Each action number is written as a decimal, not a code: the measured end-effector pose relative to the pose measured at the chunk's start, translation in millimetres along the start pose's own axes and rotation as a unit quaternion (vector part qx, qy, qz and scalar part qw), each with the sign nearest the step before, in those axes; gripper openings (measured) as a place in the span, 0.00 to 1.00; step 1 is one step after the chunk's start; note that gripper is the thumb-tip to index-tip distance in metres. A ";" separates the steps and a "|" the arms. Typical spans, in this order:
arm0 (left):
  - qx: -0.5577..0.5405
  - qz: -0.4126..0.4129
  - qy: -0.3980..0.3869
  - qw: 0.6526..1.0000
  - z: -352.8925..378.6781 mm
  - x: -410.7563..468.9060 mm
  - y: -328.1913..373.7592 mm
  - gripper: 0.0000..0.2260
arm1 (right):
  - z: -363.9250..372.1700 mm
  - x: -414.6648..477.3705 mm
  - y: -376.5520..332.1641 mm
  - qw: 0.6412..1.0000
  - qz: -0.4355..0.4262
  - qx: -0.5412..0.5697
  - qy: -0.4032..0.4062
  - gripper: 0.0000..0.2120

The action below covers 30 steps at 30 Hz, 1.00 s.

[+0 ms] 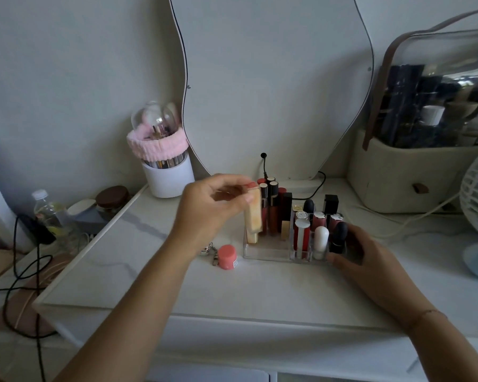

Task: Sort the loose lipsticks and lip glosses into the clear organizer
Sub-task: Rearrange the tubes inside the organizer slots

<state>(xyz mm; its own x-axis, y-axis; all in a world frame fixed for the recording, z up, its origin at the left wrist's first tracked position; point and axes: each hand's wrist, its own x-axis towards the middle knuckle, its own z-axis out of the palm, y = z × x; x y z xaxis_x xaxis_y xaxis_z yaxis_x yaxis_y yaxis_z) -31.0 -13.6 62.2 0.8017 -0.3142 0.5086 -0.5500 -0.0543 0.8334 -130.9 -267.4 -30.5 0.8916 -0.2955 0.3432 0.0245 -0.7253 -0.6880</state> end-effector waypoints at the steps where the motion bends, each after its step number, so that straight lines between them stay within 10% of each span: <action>1: 0.024 0.011 0.008 1.000 11.7 -2.1 -1.0 0.11 | 0.0 0.0 0.1 1.000 0.000 0.000 -0.001 0.27; 12: 0.273 0.187 0.117 0.936 64.1 -7.7 -42.1 0.08 | 1.1 0.1 3.3 1.000 0.001 0.017 -0.009 0.28; 30: 0.358 0.171 0.109 0.911 50.9 -5.5 -54.6 0.08 | 0.3 -0.4 0.5 1.000 -0.005 0.012 -0.004 0.27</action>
<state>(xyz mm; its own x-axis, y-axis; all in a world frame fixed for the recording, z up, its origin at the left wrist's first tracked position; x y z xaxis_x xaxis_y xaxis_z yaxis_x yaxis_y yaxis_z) -17.3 -57.2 3.0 0.5392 -0.2372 0.8081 -0.7257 -0.6177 0.3029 -131.1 -267.5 -31.1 0.8948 -0.2826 0.3457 0.0450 -0.7133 -0.6994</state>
